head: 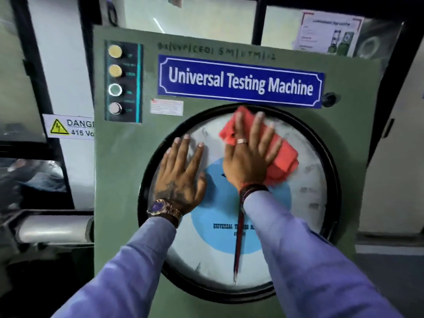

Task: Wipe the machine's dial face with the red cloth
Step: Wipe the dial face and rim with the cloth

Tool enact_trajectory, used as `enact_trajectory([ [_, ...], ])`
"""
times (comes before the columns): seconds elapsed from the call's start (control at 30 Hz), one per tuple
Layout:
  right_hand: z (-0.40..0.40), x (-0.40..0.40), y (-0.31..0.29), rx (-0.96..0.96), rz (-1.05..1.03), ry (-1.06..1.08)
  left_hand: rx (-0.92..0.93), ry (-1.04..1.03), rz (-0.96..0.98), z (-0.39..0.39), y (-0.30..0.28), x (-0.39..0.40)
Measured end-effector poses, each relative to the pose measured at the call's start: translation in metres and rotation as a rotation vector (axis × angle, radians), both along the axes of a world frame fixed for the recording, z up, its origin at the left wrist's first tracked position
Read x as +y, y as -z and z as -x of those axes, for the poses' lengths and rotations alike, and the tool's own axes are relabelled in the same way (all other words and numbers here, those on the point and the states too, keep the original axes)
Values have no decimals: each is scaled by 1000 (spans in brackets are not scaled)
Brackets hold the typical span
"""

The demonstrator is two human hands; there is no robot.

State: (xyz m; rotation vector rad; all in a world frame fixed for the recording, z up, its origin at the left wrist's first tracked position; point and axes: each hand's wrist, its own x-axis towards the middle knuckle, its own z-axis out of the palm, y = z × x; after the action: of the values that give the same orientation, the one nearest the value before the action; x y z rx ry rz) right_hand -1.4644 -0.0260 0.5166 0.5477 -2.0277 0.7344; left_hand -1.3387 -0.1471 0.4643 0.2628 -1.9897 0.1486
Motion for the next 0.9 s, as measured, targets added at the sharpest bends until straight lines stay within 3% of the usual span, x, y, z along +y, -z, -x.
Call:
enact_trajectory([
  [0.07,-7,-7,11,222,-237,-95,7,14,-10,-3,-1,-3],
  [0.13,4,1,21,286,-296,-103,24,-3,-17,-9,3,-9],
  [0.23,8,1,15,23,101,42,32,-38,15,-20,17,-23],
  [0.3,-3,-20,10,-40,190,94,30,-45,41,-24,27,-31],
  [0.43,-9,-34,28,301,-209,-111,42,-48,-10,-27,39,-30],
  [0.5,0,-18,37,354,-281,-133,25,-60,-31,-29,42,-28],
  [0.57,11,-1,39,284,-217,-75,3,-67,-39,-33,45,-26],
  [0.7,12,-3,10,-39,168,34,-65,-120,-79,-34,46,-18],
  [0.73,6,-9,7,-37,142,19,-86,-143,-98,-32,47,-14],
  [0.9,17,16,34,337,-358,-156,-114,-199,-132,-26,48,-3],
])
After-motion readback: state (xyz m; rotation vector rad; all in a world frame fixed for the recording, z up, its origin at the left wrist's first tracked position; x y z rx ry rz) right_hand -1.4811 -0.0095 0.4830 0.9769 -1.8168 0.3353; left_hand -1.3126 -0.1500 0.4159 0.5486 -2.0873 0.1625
